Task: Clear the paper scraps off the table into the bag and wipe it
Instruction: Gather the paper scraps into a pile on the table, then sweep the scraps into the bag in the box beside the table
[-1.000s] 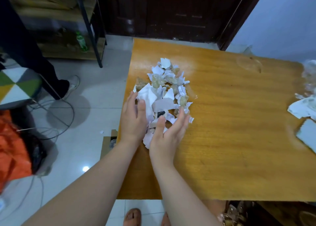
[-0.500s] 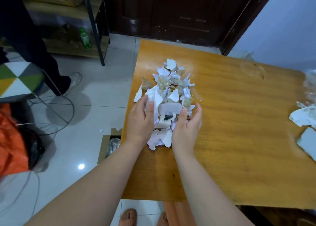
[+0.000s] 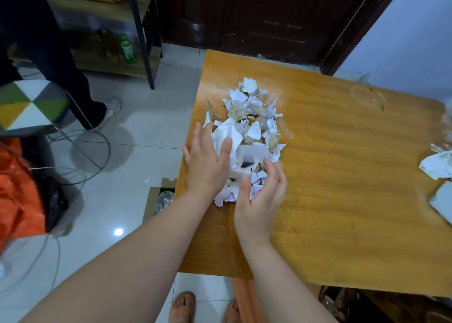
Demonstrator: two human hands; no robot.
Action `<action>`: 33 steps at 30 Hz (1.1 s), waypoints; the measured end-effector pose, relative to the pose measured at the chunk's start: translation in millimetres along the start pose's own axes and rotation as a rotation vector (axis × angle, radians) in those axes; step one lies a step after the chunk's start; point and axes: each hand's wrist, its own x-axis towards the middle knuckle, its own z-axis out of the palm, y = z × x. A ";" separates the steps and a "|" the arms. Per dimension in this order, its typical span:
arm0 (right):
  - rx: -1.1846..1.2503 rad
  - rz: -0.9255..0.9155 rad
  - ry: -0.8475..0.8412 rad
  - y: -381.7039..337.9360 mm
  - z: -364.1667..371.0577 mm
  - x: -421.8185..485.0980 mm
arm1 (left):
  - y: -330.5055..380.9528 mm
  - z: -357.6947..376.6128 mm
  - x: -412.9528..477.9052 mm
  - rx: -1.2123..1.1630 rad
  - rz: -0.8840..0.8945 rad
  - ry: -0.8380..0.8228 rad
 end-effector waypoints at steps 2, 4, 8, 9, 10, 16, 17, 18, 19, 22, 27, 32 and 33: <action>-0.019 -0.068 -0.014 2.7 -0.7 -2.5 | -0.9 -2.6 -0.9 -0.119 -0.001 0.022; -0.069 -0.173 -0.039 5.2 -0.7 -4.5 | -1.1 -5.7 -3.3 -0.211 -0.019 0.056; -0.185 -0.357 -0.084 7.8 1.9 -7.6 | 1.8 -8.1 -3.7 -0.245 -0.044 0.120; -0.200 -0.393 -0.104 7.5 2.1 -8.6 | 1.7 -8.0 -2.8 -0.252 -0.053 0.132; -0.217 -0.431 -0.126 7.4 2.3 -10.2 | 1.6 -8.5 -0.9 -0.262 -0.072 0.143; -0.116 -0.605 -0.222 -13.2 9.9 -5.5 | 6.6 -23.5 18.8 -0.406 -0.281 0.066; -0.059 -0.614 -0.229 -21.9 15.3 -2.6 | 2.5 -29.6 21.6 -0.419 -0.303 0.060; 0.006 -0.603 -0.245 -32.5 21.6 0.2 | -3.2 -37.1 23.7 -0.424 -0.313 0.069; 0.071 -0.560 -0.277 -45.4 28.2 2.4 | -10.6 -46.4 25.3 -0.428 -0.321 0.088; 0.242 -0.240 -0.436 -80.3 51.7 4.6 | -39.9 -75.2 25.2 -0.461 -0.397 0.149; 0.228 0.202 -0.724 -107.1 124.5 8.0 | -95.8 -107.4 28.4 -0.471 -0.549 0.096; 0.152 0.448 -0.902 -101.1 219.0 -2.4 | -162.2 -141.4 44.8 -0.402 -0.675 -0.111; 0.148 0.487 -0.899 -97.4 231.9 -5.5 | -177.0 -147.1 46.9 -0.379 -0.700 -0.162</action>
